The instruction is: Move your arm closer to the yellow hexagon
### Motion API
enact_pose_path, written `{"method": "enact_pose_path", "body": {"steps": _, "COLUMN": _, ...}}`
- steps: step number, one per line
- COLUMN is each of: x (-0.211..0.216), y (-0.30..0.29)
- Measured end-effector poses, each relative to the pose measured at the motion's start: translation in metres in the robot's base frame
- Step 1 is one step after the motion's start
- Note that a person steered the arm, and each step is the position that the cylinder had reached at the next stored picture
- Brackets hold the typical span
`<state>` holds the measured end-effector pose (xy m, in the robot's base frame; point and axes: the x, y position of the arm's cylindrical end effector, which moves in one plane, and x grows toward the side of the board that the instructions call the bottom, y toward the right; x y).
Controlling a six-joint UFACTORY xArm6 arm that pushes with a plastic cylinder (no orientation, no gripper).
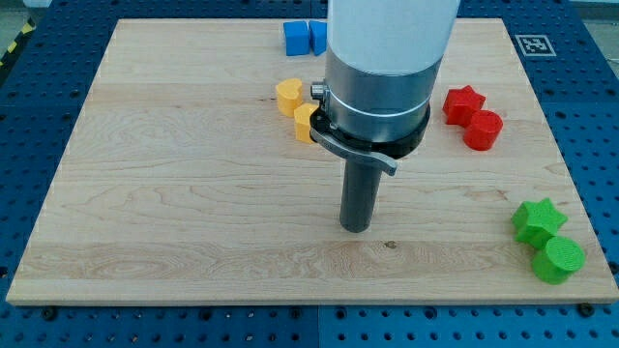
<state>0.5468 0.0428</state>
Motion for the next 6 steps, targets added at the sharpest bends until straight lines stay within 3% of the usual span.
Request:
{"method": "enact_pose_path", "body": {"steps": 1, "x": -0.01, "y": 0.0}}
{"method": "enact_pose_path", "body": {"steps": 4, "x": -0.127, "y": -0.01}}
{"method": "enact_pose_path", "body": {"steps": 6, "x": -0.151, "y": -0.024}}
